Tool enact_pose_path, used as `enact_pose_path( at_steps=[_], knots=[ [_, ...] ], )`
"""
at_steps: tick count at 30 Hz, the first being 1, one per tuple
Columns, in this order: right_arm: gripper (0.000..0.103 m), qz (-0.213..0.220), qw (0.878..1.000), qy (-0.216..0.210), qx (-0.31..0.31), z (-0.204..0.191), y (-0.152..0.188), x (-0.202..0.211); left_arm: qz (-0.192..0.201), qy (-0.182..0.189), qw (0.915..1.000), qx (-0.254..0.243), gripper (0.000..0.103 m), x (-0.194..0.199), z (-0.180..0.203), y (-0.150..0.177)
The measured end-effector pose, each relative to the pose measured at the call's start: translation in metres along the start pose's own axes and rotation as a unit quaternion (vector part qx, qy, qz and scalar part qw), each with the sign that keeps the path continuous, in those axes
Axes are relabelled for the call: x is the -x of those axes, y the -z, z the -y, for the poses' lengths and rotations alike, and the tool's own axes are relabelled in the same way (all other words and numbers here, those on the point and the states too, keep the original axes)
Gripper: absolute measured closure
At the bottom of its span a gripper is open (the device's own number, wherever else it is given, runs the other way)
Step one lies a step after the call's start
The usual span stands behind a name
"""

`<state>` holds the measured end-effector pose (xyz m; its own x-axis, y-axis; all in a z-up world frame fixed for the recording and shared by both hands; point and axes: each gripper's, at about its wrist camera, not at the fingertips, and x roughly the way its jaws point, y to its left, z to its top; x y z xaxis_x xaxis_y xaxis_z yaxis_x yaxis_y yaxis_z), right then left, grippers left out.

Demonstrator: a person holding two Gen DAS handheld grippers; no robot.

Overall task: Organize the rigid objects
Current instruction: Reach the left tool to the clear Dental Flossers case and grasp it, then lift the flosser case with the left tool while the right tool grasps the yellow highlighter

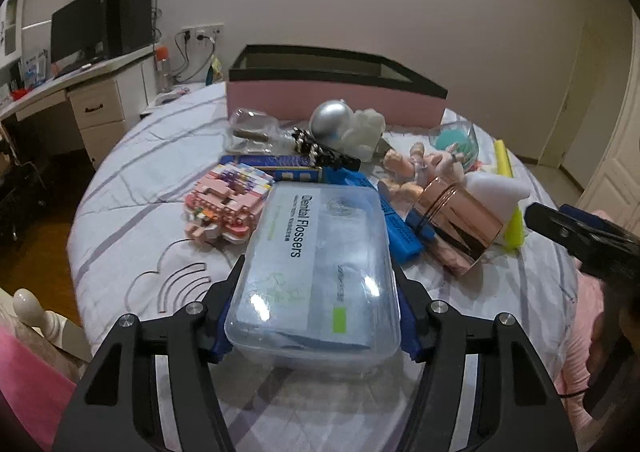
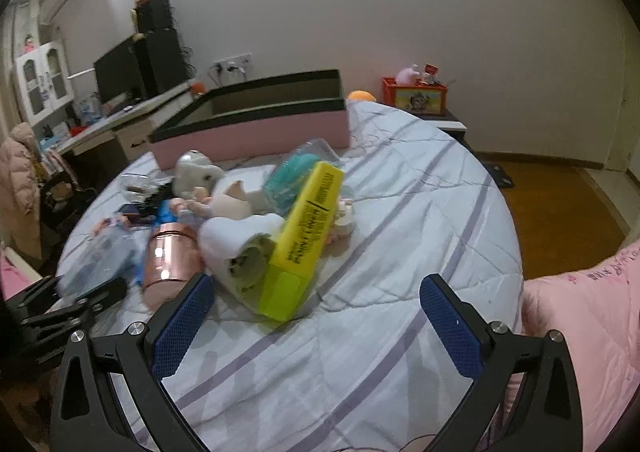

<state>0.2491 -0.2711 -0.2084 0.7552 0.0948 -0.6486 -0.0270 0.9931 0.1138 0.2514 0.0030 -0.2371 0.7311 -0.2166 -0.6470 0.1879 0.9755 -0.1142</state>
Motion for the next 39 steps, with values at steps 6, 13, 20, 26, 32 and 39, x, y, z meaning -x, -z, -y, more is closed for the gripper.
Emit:
enact_pose_path(
  at_steps=[6, 13, 20, 26, 32, 39],
  knots=[
    [0.007, -0.032, 0.999, -0.005, -0.012, 0.007, -0.007, -0.019, -0.001, -0.012, 0.9999, 0.0, 0.04, 0.002, -0.001, 0.0],
    [0.047, -0.056, 0.997, -0.045, -0.008, 0.006, -0.013, -0.036, -0.006, -0.014, 0.9999, -0.005, 0.04, -0.005, 0.002, -0.001],
    [0.077, -0.064, 0.997, -0.031, -0.011, 0.018, -0.011, -0.035, -0.013, -0.012, 0.9998, -0.004, 0.039, -0.012, 0.001, -0.001],
    [0.078, -0.057, 0.998, -0.035, 0.001, 0.017, -0.012, -0.036, -0.011, -0.006, 0.9999, -0.007, 0.04, -0.011, 0.0, -0.003],
    [0.081, -0.038, 0.998, -0.046, 0.0, 0.021, -0.017, -0.02, 0.007, -0.001, 1.0, -0.005, 0.041, 0.004, -0.002, -0.006],
    [0.085, -0.019, 0.998, -0.056, 0.01, 0.018, -0.03, -0.008, 0.038, 0.014, 0.9992, -0.007, 0.04, 0.026, 0.001, -0.024]
  ],
)
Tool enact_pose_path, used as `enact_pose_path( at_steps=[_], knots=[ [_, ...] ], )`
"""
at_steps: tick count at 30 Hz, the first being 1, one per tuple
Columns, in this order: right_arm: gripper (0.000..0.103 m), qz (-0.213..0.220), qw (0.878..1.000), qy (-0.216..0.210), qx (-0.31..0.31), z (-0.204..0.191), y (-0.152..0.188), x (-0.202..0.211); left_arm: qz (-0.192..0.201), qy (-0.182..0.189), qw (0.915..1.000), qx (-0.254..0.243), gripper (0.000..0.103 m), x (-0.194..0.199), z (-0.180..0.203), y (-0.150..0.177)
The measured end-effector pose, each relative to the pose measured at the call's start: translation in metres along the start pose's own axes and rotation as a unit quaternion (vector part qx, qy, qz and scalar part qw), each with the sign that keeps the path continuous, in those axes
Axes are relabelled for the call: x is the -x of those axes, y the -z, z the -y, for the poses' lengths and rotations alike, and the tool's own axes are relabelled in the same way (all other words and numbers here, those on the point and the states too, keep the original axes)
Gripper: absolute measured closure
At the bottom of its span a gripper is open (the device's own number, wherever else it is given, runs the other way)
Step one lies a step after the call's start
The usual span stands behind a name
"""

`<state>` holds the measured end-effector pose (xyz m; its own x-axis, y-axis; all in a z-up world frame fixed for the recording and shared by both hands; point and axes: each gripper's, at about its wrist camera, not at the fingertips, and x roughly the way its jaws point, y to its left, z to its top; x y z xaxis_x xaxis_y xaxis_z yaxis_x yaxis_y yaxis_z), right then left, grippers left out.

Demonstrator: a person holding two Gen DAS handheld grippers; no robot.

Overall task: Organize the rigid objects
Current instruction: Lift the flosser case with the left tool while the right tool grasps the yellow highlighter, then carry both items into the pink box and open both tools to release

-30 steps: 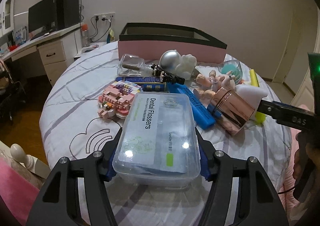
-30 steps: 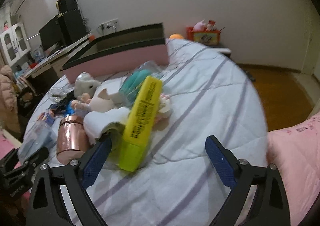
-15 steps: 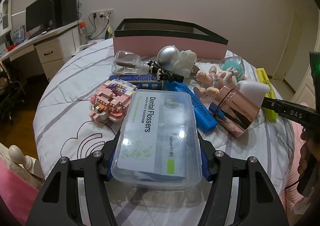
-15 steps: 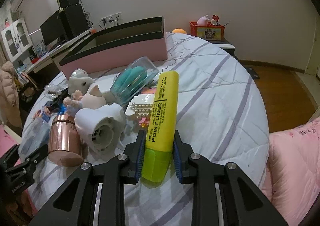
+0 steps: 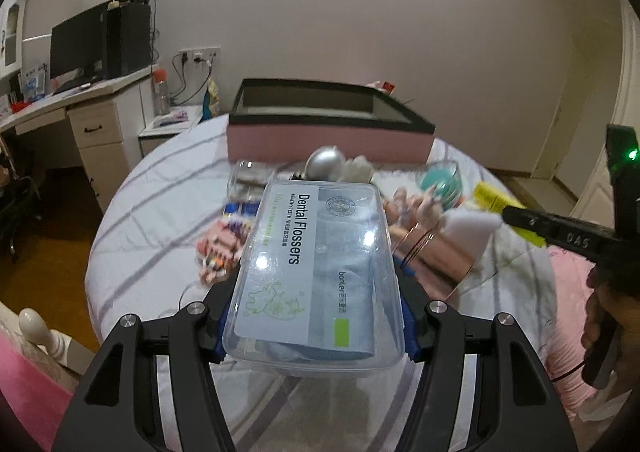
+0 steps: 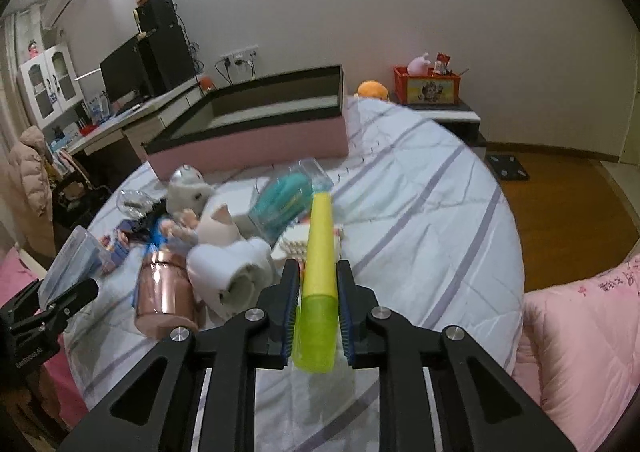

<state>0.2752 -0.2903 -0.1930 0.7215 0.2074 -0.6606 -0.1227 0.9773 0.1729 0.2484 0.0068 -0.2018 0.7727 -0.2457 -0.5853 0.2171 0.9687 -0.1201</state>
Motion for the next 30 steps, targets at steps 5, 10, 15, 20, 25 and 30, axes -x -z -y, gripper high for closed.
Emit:
enact_pose_path(
  at_steps=[5, 10, 15, 20, 25, 30],
  knots=[
    [0.085, 0.006, 1.0, -0.01, 0.007, -0.003, -0.008, 0.0, 0.013, 0.002, 0.9999, -0.011, 0.041, 0.004, 0.004, -0.015],
    [0.085, 0.013, 0.999, -0.011, 0.032, -0.012, -0.021, 0.0, 0.027, 0.004, 0.9994, -0.023, 0.04, 0.003, 0.01, -0.036],
    [0.085, 0.024, 0.998, -0.003, 0.062, -0.021, -0.04, -0.002, 0.029, 0.007, 0.9992, -0.027, 0.04, -0.009, 0.012, -0.061],
    [0.086, 0.041, 0.995, -0.002, 0.086, -0.029, -0.064, -0.001, 0.033, 0.016, 0.9989, -0.028, 0.04, -0.022, 0.014, -0.08],
    [0.085, 0.051, 0.992, -0.001, 0.112, -0.04, -0.087, -0.005, 0.036, 0.016, 0.9987, -0.032, 0.04, -0.033, 0.016, -0.099],
    [0.085, 0.068, 0.988, -0.003, 0.136, -0.057, -0.111, -0.007, 0.045, 0.007, 0.998, -0.043, 0.04, -0.04, 0.019, -0.121]
  ],
)
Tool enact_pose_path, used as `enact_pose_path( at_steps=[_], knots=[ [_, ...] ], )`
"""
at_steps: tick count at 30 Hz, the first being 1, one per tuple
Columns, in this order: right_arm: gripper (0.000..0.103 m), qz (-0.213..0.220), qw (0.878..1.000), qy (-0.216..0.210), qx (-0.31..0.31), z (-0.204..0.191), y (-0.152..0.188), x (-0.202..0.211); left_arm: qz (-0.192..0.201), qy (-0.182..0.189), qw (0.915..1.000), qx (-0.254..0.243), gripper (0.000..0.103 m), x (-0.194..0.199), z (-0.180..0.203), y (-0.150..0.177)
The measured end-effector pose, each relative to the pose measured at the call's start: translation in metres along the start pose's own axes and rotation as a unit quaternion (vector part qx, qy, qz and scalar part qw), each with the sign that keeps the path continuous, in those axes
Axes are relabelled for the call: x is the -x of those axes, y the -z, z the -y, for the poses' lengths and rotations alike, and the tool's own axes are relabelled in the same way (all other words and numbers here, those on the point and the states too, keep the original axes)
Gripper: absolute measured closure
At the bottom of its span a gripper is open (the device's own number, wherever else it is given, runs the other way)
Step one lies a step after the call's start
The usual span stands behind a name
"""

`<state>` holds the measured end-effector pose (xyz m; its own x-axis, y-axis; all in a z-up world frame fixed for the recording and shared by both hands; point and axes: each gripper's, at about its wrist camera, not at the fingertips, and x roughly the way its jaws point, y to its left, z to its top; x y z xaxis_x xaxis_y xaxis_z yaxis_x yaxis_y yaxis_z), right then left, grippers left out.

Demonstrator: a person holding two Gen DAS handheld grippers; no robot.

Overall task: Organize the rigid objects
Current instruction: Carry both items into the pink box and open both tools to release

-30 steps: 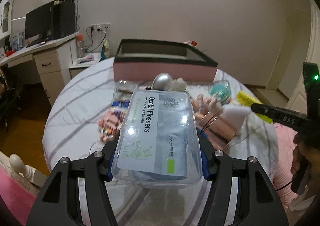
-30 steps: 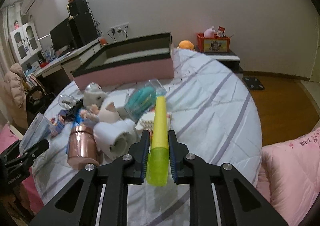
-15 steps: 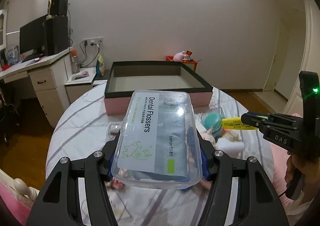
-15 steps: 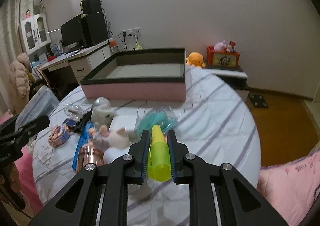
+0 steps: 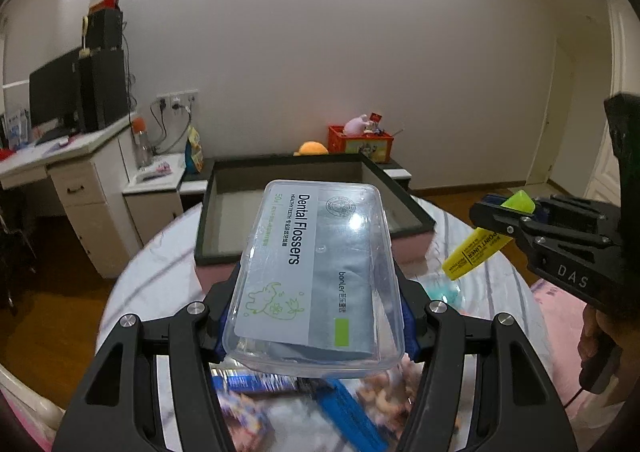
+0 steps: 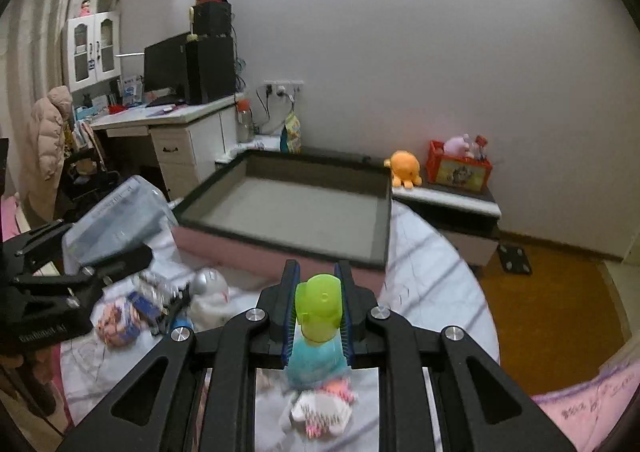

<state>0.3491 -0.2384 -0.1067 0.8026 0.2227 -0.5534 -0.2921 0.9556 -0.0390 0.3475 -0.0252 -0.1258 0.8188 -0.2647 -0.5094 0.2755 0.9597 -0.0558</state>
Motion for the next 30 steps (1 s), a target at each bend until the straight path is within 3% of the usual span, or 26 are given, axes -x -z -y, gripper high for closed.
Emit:
enact_pose_path(
  at_steps=[5, 11, 19, 22, 27, 30],
  knots=[
    [0.085, 0.009, 0.999, 0.003, 0.035, -0.017, -0.035, -0.027, -0.006, -0.012, 0.9999, -0.008, 0.04, -0.029, -0.007, -0.028],
    [0.085, -0.015, 0.999, 0.007, 0.051, -0.023, -0.065, -0.087, -0.061, -0.032, 0.9977, 0.002, 0.04, -0.098, -0.031, -0.047],
    [0.085, -0.098, 0.994, -0.018, 0.048, -0.027, -0.068, -0.171, -0.131, -0.052, 0.99, 0.004, 0.04, -0.168, -0.043, -0.046],
    [0.085, -0.122, 0.991, -0.018, 0.044, -0.024, -0.064, -0.19, -0.139, -0.068, 0.988, 0.001, 0.04, -0.18, -0.044, -0.042],
    [0.085, -0.12, 0.992, -0.028, 0.026, -0.016, -0.064, -0.193, -0.139, -0.092, 0.9859, 0.005, 0.039, -0.184, -0.049, -0.038],
    [0.082, -0.128, 0.991, -0.035, 0.013, -0.013, -0.064, -0.198, -0.134, -0.093, 0.9865, 0.012, 0.028, -0.183, -0.051, -0.04]
  ],
)
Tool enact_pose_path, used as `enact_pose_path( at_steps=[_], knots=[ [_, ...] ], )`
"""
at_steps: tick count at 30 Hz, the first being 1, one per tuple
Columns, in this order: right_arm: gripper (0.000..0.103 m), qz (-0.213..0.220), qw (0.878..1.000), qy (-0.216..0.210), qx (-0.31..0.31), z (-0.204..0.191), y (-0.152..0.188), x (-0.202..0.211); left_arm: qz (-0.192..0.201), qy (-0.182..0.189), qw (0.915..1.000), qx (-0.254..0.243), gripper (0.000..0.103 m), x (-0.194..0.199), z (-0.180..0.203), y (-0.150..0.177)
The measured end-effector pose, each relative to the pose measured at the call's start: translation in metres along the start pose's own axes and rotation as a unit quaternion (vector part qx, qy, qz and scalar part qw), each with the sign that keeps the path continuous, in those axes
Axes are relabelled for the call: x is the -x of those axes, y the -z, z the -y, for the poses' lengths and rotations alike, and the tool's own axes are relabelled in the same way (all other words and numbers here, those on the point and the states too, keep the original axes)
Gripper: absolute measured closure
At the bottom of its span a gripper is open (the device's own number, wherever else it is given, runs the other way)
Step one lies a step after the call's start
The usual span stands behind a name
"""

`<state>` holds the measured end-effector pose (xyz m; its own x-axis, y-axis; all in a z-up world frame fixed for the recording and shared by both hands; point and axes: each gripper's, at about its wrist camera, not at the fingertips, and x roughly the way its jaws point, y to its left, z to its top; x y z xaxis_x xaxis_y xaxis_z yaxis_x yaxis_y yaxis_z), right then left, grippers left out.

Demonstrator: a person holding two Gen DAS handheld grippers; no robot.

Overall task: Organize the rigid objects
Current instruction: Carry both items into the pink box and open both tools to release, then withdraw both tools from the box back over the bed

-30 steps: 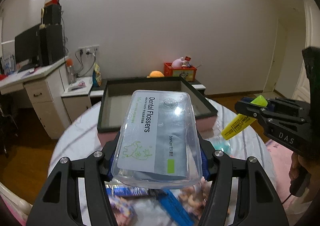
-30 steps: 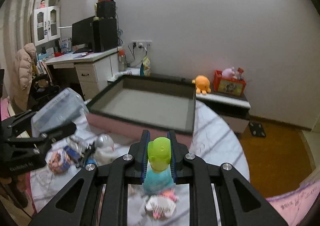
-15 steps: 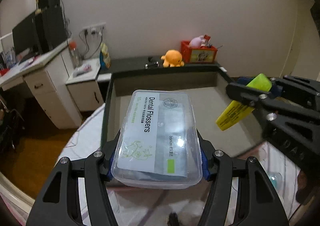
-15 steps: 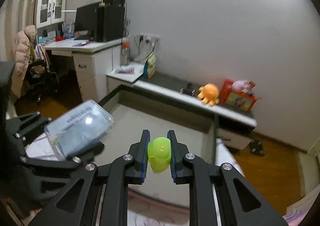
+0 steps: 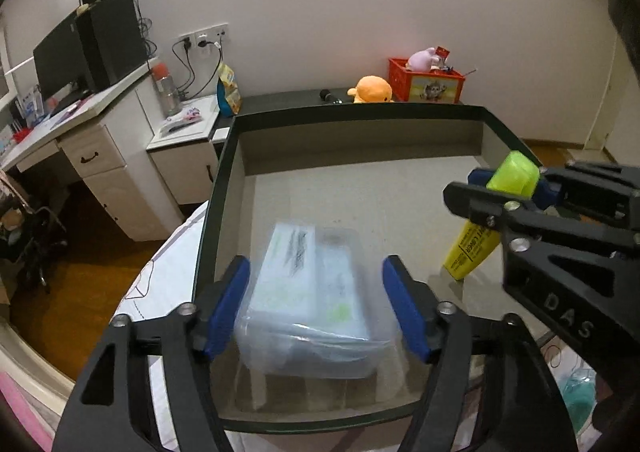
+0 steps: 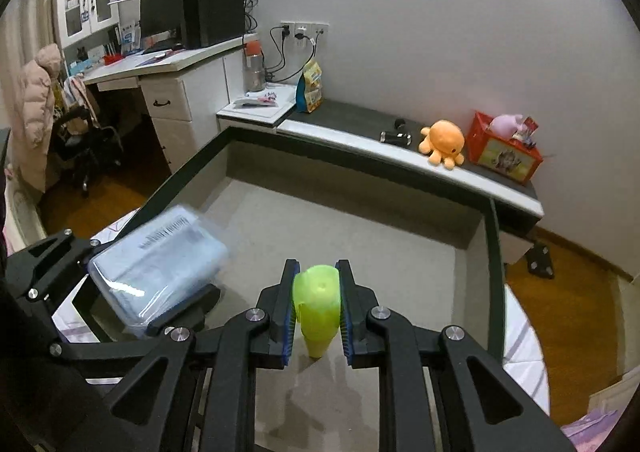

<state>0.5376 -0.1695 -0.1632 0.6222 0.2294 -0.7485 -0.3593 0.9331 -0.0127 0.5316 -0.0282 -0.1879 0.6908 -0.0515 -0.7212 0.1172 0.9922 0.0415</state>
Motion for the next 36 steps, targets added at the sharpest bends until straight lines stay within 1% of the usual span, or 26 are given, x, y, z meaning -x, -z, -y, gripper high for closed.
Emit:
enact_pose_path(
  at_steps=[1, 2, 3, 4, 6, 8, 9, 10, 13, 14, 16, 17, 20, 24, 26, 28, 30, 31, 34, 35, 36],
  knots=[
    [0.076, -0.001, 1.0, 0.0, -0.003, 0.001, 0.001, 0.0, 0.004, -0.002, 1.0, 0.0, 0.025, 0.002, -0.001, -0.001],
    [0.065, 0.003, 1.0, -0.001, -0.005, 0.002, 0.003, 0.001, 0.008, -0.007, 0.9999, -0.002, 0.024, 0.004, -0.001, -0.001],
    [0.057, 0.007, 1.0, -0.002, -0.007, 0.002, 0.003, 0.003, 0.013, -0.015, 0.9998, -0.003, 0.021, 0.009, -0.001, -0.001],
    [0.054, 0.009, 1.0, -0.002, -0.011, 0.002, 0.003, 0.005, 0.017, -0.021, 0.9996, -0.005, 0.02, 0.013, -0.001, 0.0],
    [0.036, 0.019, 1.0, -0.005, -0.017, 0.001, 0.003, 0.015, 0.026, -0.023, 0.9994, -0.004, 0.018, 0.021, -0.005, 0.0],
    [0.03, 0.039, 0.999, -0.013, -0.017, -0.001, 0.005, 0.029, 0.036, -0.019, 0.9992, 0.003, 0.018, 0.035, -0.009, 0.003],
    [0.025, 0.042, 0.999, -0.013, -0.019, -0.001, 0.005, 0.034, 0.041, -0.019, 0.999, 0.005, 0.018, 0.04, -0.01, 0.004],
    [0.022, 0.046, 0.999, -0.011, -0.023, -0.001, 0.006, 0.039, 0.05, -0.023, 0.9985, 0.006, 0.018, 0.049, -0.01, 0.006],
    [0.022, 0.066, 0.997, -0.01, -0.03, -0.003, 0.011, 0.062, 0.079, -0.023, 0.9966, 0.009, 0.015, 0.076, -0.013, 0.014],
    [0.022, 0.072, 0.997, -0.008, -0.032, -0.004, 0.014, 0.071, 0.092, -0.022, 0.9954, 0.01, 0.015, 0.09, -0.013, 0.019],
    [0.021, 0.092, 0.995, -0.002, -0.034, -0.008, 0.023, 0.092, 0.116, -0.022, 0.9929, 0.014, 0.009, 0.113, -0.014, 0.028],
    [0.02, 0.098, 0.995, -0.001, -0.035, -0.009, 0.026, 0.1, 0.127, -0.024, 0.9916, 0.012, 0.009, 0.125, -0.014, 0.033],
    [0.017, 0.115, 0.993, 0.004, -0.035, -0.016, 0.037, 0.124, 0.148, -0.03, 0.9884, 0.013, 0.006, 0.151, -0.015, 0.048],
    [0.016, 0.128, 0.991, 0.014, -0.027, -0.024, 0.055, 0.148, 0.158, -0.022, 0.9871, 0.012, 0.005, 0.179, -0.016, 0.073],
    [0.016, 0.128, 0.991, 0.021, -0.027, -0.026, 0.064, 0.16, 0.16, -0.025, 0.9868, 0.015, 0.005, 0.189, -0.016, 0.084],
    [0.016, 0.136, 0.99, 0.029, -0.028, -0.028, 0.071, 0.173, 0.171, -0.03, 0.9846, 0.019, 0.005, 0.204, -0.016, 0.099],
    [0.016, 0.148, 0.988, 0.033, -0.024, -0.033, 0.084, 0.191, 0.184, -0.025, 0.9822, 0.028, 0.005, 0.219, -0.018, 0.114],
    [0.016, 0.158, 0.986, 0.039, -0.025, -0.036, 0.092, 0.2, 0.197, -0.016, 0.9798, 0.033, 0.004, 0.229, -0.017, 0.123],
    [0.015, 0.194, 0.979, 0.055, -0.03, -0.05, 0.122, 0.231, 0.213, -0.008, 0.9761, 0.043, 0.003, 0.248, -0.017, 0.142],
    [0.014, 0.207, 0.976, 0.062, -0.03, -0.053, 0.131, 0.239, 0.223, -0.012, 0.9739, 0.043, 0.003, 0.256, -0.016, 0.15],
    [0.007, 0.216, 0.973, 0.069, -0.03, -0.057, 0.14, 0.245, 0.23, -0.017, 0.9721, 0.041, 0.002, 0.261, -0.015, 0.156]
  ],
)
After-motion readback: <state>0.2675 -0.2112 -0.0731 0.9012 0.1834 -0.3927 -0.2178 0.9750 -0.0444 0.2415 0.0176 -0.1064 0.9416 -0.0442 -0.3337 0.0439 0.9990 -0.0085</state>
